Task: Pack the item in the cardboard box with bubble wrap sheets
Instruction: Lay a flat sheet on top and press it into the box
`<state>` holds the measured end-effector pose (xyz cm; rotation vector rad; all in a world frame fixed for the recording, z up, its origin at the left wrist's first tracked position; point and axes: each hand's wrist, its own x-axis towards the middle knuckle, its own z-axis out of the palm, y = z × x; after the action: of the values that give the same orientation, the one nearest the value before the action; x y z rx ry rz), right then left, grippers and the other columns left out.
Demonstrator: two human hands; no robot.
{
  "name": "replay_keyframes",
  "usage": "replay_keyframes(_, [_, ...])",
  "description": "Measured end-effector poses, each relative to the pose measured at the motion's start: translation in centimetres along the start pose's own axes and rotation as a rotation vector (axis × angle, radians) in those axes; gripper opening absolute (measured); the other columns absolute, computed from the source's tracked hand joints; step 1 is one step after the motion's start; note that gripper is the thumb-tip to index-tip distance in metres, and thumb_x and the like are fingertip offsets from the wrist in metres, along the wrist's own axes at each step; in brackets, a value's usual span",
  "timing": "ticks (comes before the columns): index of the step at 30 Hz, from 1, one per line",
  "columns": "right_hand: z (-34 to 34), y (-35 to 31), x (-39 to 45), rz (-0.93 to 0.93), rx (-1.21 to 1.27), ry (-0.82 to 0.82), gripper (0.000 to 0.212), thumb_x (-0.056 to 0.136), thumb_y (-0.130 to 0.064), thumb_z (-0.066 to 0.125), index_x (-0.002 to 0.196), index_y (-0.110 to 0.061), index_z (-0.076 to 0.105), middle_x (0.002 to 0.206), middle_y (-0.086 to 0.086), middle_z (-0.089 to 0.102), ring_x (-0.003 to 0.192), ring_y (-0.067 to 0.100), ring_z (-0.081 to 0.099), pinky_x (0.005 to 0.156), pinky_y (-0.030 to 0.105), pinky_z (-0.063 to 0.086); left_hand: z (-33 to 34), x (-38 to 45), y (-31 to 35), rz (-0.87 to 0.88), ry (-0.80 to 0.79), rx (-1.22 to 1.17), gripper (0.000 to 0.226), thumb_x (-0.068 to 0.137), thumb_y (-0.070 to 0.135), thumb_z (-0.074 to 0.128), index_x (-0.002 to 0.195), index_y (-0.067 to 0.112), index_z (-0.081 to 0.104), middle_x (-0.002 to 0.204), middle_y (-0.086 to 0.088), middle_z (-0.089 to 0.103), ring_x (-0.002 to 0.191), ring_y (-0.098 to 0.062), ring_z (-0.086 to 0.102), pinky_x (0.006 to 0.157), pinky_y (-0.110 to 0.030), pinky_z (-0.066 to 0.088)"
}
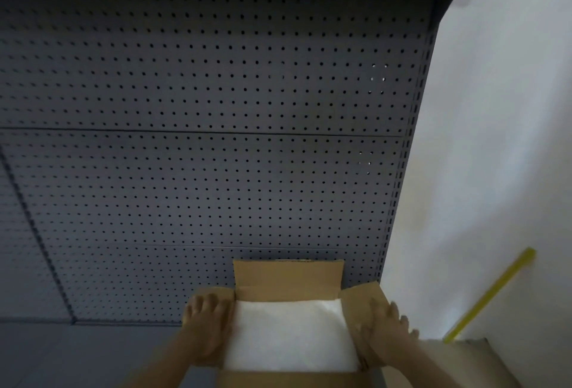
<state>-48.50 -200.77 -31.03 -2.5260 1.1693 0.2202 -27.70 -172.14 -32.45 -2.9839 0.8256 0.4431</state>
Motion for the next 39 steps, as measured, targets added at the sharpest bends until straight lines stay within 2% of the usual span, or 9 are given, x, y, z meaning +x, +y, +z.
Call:
replay_keyframes(5, [-0.2,1.0,-0.7,-0.022,0.064,0.007,0.068,0.095,-0.048,0.042,0.151,-0.025,0.010,0.154,0.017,0.014,0.134,0.038,0.034,0.109,0.042,0.035,0.6,-0.2,-2.0,-0.086,-0.034,-0.075,0.064,0.094,0.060,0.027,0.148,0.026,0.017,0.158,-0.014,0.005,0.145,-0.044,0.007,0.115,-0.054,0.017])
replay_keyframes(10, [-1.0,0.2,-2.8,-0.120,-0.054,0.058,0.061,0.097,-0.042,0.039,0.149,-0.023,0.013,0.155,0.018,0.010,0.135,0.036,0.031,0.107,0.039,0.035,2.0,1.3,-2.4,-0.059,-0.039,-0.172,0.067,0.094,0.058,0.025,0.149,0.022,0.015,0.159,-0.016,0.006,0.145,-0.040,0.008,0.116,-0.052,0.021])
replay_keyframes(15, [-1.4,-0.2,-4.3,-0.165,-0.067,0.050,0.065,0.096,-0.035,0.042,0.150,-0.018,0.011,0.157,0.021,0.002,0.137,0.038,0.026,0.109,0.038,0.033,4.3,3.9,-3.6,-0.176,0.023,-0.237,0.069,0.086,0.066,0.020,0.139,0.024,0.034,0.153,-0.010,0.026,0.138,-0.039,0.025,0.109,-0.053,0.029])
replay_keyframes(21, [-1.8,-0.7,-5.3,-0.254,0.000,0.055,0.064,0.096,-0.020,0.041,0.151,-0.009,0.009,0.158,0.018,0.001,0.139,0.036,0.024,0.112,0.034,0.030,1.5,-0.3,-2.7,-0.210,0.069,-0.466,0.054,0.096,0.037,0.044,0.137,0.002,0.043,0.141,-0.019,0.046,0.129,-0.034,0.044,0.108,-0.039,0.036])
replay_keyframes(25, [-1.9,-1.8,-5.5,-0.350,0.060,0.057,0.075,0.095,-0.020,0.044,0.152,-0.012,-0.003,0.159,0.015,0.004,0.141,0.033,0.025,0.115,0.034,0.028,-1.0,-0.8,-1.7,-0.292,0.137,-0.668,0.060,0.095,0.039,0.043,0.138,-0.004,0.036,0.140,-0.028,0.041,0.123,-0.042,0.047,0.103,-0.049,0.041])
replay_keyframes(30, [-0.7,-3.6,-5.9,-0.406,0.154,0.019,0.087,0.095,-0.037,0.048,0.150,-0.020,-0.017,0.160,0.007,0.014,0.140,0.028,0.030,0.115,0.037,0.029,-3.7,-4.5,3.6,0.028,0.269,-0.825,0.059,0.100,0.039,0.039,0.145,0.004,0.024,0.143,-0.016,0.043,0.128,-0.035,0.047,0.103,-0.042,0.038])
replay_keyframes(34, [1.2,-4.4,-6.4,-0.381,0.203,-0.179,0.091,0.090,-0.064,0.037,0.150,-0.022,-0.017,0.161,0.004,0.006,0.144,0.027,0.025,0.117,0.035,0.024,-2.2,-7.5,6.9,0.340,-0.036,-0.687,0.065,0.098,0.047,0.036,0.150,0.015,0.013,0.133,0.007,0.034,0.131,-0.021,0.040,0.105,-0.026,0.032])
replay_keyframes(37, [3.0,-4.0,-6.9,-0.309,0.117,-0.303,0.129,0.051,-0.097,0.014,0.152,-0.020,-0.007,0.160,0.006,0.012,0.145,0.027,0.020,0.117,0.038,0.022,1.1,-7.2,6.8,0.322,-0.229,-0.361,0.115,0.064,0.087,0.027,0.153,0.016,0.009,0.159,-0.001,0.017,0.146,-0.025,0.017,0.118,-0.037,0.018])
replay_keyframes(39, [3.7,-3.8,-6.9,-0.289,0.044,-0.328,0.144,0.032,-0.097,0.005,0.153,-0.019,-0.003,0.161,0.005,0.005,0.148,0.027,0.008,0.118,0.042,0.015,2.1,-6.9,6.5,0.300,-0.264,-0.194,0.135,0.046,0.097,0.021,0.153,0.016,0.006,0.161,-0.008,0.004,0.148,-0.030,0.001,0.120,-0.046,0.009])
